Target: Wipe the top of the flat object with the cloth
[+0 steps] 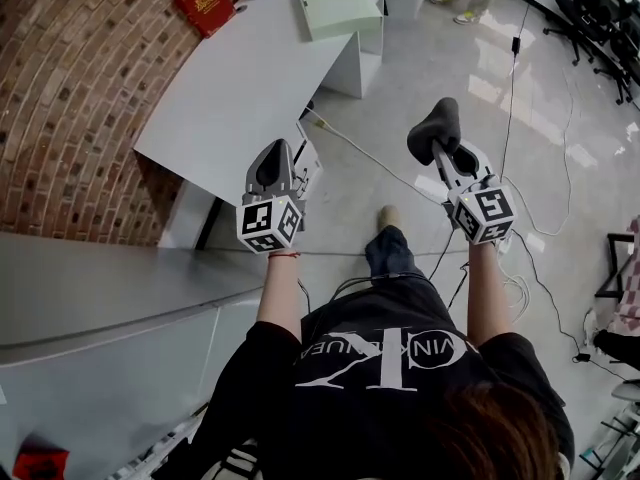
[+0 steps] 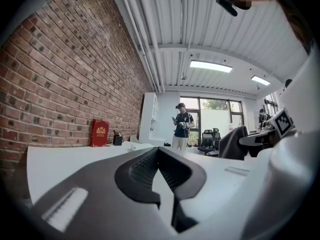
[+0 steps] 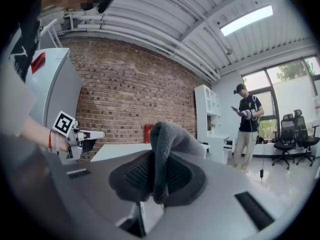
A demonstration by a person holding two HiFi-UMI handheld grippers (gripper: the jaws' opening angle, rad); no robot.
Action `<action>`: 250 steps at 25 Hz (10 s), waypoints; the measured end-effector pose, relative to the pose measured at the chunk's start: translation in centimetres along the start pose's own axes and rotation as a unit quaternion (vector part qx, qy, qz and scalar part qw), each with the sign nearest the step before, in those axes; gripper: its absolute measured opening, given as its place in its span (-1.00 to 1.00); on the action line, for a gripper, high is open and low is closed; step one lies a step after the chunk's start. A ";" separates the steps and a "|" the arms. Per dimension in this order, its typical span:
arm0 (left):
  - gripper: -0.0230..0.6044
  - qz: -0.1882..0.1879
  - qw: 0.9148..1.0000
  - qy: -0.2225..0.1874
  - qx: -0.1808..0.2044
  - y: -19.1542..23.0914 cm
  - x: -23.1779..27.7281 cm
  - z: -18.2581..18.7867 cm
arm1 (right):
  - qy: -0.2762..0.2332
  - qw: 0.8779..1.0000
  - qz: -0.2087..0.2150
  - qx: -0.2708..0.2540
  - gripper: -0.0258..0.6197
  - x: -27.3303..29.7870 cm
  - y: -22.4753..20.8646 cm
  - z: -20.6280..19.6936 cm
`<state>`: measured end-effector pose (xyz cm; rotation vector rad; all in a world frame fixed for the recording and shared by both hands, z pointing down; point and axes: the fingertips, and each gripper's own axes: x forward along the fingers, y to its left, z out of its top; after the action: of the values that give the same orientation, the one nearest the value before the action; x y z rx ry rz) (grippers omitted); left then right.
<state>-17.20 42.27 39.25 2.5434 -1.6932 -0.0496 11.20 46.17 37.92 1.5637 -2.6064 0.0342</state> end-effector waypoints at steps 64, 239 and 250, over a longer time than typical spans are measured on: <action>-0.89 0.002 0.998 0.049 -0.039 16.0 47.8 -1.0 | 0.047 0.989 0.141 -0.004 -0.76 47.3 -21.2 2.6; -0.89 0.021 0.970 0.198 -0.142 20.5 49.9 -9.4 | 0.219 0.958 0.186 -0.019 -0.76 62.7 -22.4 2.3; -0.89 0.065 0.973 0.173 -0.135 20.8 44.2 -7.3 | 0.278 0.873 0.381 0.127 -0.76 62.0 -8.4 -1.1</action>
<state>-18.71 -6.06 49.24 2.0965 -1.5870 0.1522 -10.25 -12.22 44.82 0.3486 -2.5749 0.7804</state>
